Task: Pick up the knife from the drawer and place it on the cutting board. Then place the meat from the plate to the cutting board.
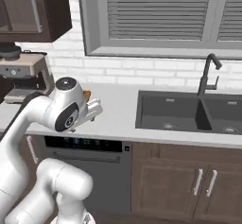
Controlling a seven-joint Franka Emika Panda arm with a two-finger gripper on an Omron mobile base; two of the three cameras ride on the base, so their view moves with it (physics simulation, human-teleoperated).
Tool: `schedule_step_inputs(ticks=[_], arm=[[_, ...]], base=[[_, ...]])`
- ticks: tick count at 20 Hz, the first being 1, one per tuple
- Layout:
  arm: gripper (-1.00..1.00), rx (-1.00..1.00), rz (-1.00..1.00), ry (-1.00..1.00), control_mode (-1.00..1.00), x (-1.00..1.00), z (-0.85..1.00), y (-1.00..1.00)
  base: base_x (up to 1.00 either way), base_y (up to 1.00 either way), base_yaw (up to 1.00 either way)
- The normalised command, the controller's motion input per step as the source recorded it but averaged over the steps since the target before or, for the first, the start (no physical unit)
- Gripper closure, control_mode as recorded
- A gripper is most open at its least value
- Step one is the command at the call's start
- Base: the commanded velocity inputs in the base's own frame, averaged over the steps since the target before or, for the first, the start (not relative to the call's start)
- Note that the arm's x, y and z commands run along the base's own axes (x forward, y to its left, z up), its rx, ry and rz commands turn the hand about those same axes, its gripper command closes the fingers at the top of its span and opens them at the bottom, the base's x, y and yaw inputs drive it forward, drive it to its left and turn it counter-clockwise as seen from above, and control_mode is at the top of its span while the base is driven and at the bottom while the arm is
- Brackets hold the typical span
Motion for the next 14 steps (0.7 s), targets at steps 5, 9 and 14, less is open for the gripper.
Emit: schedule_step_inputs(ticks=[5, 9, 14], arm=[[-1.00, 0.00, 0.00, 0.00, 1.00, 0.00, 0.00, 0.00], [-1.00, 0.00, 0.00, 0.00, 1.00, 0.00, 0.00, 0.00], [-1.00, 0.00, 0.00, 0.00, 1.00, 0.00, 0.00, 0.00]], base=[[-0.46, -1.00, 0.05], [-0.29, -1.00, 0.09], [-0.05, -1.00, 0.04]])
